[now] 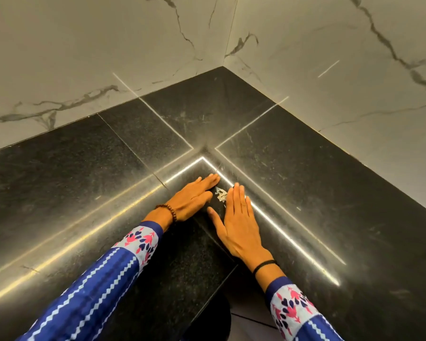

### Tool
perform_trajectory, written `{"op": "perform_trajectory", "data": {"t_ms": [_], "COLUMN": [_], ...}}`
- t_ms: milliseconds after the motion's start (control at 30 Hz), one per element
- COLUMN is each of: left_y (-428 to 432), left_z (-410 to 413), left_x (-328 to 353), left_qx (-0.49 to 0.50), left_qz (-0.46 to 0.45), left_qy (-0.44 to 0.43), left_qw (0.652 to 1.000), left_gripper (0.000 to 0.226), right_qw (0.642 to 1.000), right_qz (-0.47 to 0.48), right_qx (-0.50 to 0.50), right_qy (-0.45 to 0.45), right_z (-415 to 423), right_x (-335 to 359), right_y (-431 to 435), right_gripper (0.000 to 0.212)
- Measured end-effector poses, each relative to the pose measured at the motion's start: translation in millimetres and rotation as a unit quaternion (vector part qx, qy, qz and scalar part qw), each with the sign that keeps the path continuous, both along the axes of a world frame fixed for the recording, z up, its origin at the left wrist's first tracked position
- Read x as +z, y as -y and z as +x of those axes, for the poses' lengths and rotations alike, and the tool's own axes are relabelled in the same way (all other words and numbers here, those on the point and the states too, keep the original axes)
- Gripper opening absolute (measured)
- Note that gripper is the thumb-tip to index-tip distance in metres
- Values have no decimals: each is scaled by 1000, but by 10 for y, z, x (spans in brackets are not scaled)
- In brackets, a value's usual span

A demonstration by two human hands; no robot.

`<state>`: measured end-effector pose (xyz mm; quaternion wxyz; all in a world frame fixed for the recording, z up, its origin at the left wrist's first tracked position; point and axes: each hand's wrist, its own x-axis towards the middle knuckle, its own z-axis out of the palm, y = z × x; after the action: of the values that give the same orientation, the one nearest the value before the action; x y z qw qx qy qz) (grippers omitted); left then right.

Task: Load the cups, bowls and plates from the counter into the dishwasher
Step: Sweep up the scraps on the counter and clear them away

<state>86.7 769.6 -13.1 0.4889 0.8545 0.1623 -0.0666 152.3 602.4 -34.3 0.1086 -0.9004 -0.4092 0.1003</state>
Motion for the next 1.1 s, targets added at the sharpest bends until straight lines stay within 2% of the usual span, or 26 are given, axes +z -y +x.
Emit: {"op": "perform_trajectory", "data": {"t_ms": [67,200,333,433,567,700,767,867,933,1100], "left_y": [-12,-14,6,27,85,116,164,278,372,567], "left_z": [0,-31,-31,-29,-47,-74,-103,-157,-183,-223], "left_x": [39,104,160,167,143,48,25,-19,-56,-6], "left_qx": [16,36,70,67,54,50,65,90,102,192], "left_qz": [-43,-54,-86,-86,-41,-22,-32,-51,-55,-126], "left_qy": [9,25,39,34,31,28,47,76,85,111], "left_qw": [999,998,993,993,997,998,996,992,990,967], "left_gripper": [72,78,79,74,68,69,61,50,47,39], "right_qw": [999,992,984,979,979,981,981,981,980,976], "right_qz": [15,61,40,28,23,38,50,59,61,47], "right_qx": [18,74,168,200,195,168,151,138,136,151], "right_qy": [-39,-80,-39,2,49,91,109,119,128,150], "right_z": [88,256,356,405,291,86,51,19,43,82], "right_x": [30,57,80,48,136,164,127,144,160,191], "right_y": [-63,-150,-217,-168,-2,62,46,5,-12,-22], "right_gripper": [86,71,53,56,68,51,49,27,19,23]}}
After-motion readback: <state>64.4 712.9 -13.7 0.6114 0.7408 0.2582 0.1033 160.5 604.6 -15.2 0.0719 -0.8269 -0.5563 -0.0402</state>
